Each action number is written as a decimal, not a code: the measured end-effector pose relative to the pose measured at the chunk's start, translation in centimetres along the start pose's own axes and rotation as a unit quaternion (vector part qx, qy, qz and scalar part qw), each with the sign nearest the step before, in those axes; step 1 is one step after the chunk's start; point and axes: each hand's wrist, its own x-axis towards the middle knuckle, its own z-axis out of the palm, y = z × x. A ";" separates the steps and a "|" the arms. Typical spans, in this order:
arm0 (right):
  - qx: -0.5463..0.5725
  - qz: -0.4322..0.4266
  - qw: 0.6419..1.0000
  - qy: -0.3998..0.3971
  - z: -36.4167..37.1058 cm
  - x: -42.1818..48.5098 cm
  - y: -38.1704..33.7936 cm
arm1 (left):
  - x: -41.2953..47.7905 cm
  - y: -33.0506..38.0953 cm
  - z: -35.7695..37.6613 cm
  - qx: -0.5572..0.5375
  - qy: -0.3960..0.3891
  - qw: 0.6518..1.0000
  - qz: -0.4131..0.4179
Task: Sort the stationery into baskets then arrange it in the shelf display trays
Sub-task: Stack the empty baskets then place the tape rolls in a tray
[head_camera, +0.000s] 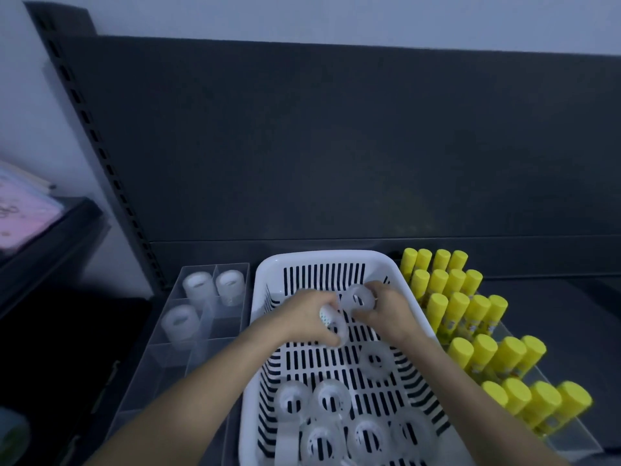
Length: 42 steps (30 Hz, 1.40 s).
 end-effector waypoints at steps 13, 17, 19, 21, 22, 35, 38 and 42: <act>0.035 -0.174 0.980 -0.085 4.0 -0.1 -14.3 | -12.5 -9.9 -9.2 -0.174 0.258 0.944 -0.110; -0.153 -0.226 0.947 -0.170 6.9 0.4 -17.7 | -15.2 -12.8 -8.6 -0.163 0.265 0.940 -0.142; -0.270 -0.232 0.914 -0.196 8.0 0.5 -18.6 | -16.0 -13.6 -8.3 -0.148 0.266 0.941 -0.145; -0.360 -0.241 0.879 -0.202 9.1 0.6 -19.1 | -16.5 -14.2 -8.1 -0.153 0.265 0.941 -0.144; -0.387 -0.246 0.866 -0.201 9.7 0.6 -19.1 | -16.6 -14.4 -7.9 -0.157 0.264 0.941 -0.144; -0.066 -0.231 0.943 -0.231 8.3 -0.4 -18.5 | -14.5 -14.7 -7.7 -0.167 0.237 0.948 -0.135; -0.013 -0.269 0.935 -0.233 8.4 -1.7 -19.0 | -13.5 -14.1 -7.9 -0.195 0.222 0.948 -0.117; -0.030 -0.301 0.935 -0.185 9.0 -2.0 -18.8 | -12.8 -13.2 -7.9 -0.253 0.189 0.943 -0.107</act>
